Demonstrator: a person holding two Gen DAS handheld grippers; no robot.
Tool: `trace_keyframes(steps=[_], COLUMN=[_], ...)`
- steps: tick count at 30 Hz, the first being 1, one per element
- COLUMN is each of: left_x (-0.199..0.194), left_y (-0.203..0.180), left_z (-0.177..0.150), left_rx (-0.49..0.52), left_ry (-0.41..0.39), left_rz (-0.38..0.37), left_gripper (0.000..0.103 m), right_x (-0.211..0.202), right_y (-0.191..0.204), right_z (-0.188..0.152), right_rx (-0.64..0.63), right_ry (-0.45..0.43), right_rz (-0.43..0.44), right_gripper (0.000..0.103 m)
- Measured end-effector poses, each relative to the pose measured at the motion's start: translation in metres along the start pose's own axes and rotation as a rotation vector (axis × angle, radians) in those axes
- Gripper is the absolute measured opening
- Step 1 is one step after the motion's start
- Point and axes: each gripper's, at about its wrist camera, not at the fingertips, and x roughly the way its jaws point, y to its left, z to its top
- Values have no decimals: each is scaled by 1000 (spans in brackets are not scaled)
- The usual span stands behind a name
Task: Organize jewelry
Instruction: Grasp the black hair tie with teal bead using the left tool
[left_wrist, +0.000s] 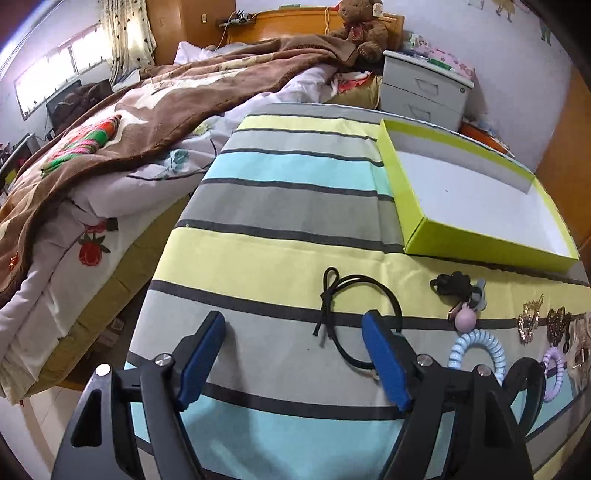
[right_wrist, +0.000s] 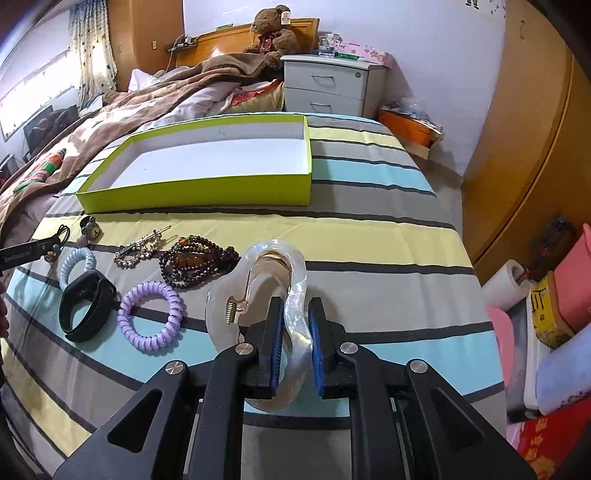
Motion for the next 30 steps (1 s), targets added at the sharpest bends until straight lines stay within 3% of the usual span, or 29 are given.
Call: trace_keyframes(steps=[8,11,13,22,30], left_x=[0,-2,-5,-9,-19], left_y=[-1,-4,-8,-21,-23], left_z=[0,-2,-3,-3,-6], left_rx=[-7,3,14,60,43], left_ry=[7,-10,-31,-42,-64], left_rz=[4,-13,-27,-74,-122], left_gripper=[80,69,46,4,3], right_x=[0,-1,-1,-3,-6], right_y=[-1,-1,-1,1,-2], right_z=[-1,-1,-2,-6,-6], right_rx=[-1,3,3,0,13], right_ry=[-9,-13,-17,-27,-35], right_rz=[2,2,2,-3,10], right_gripper=[14,14,14,15,14])
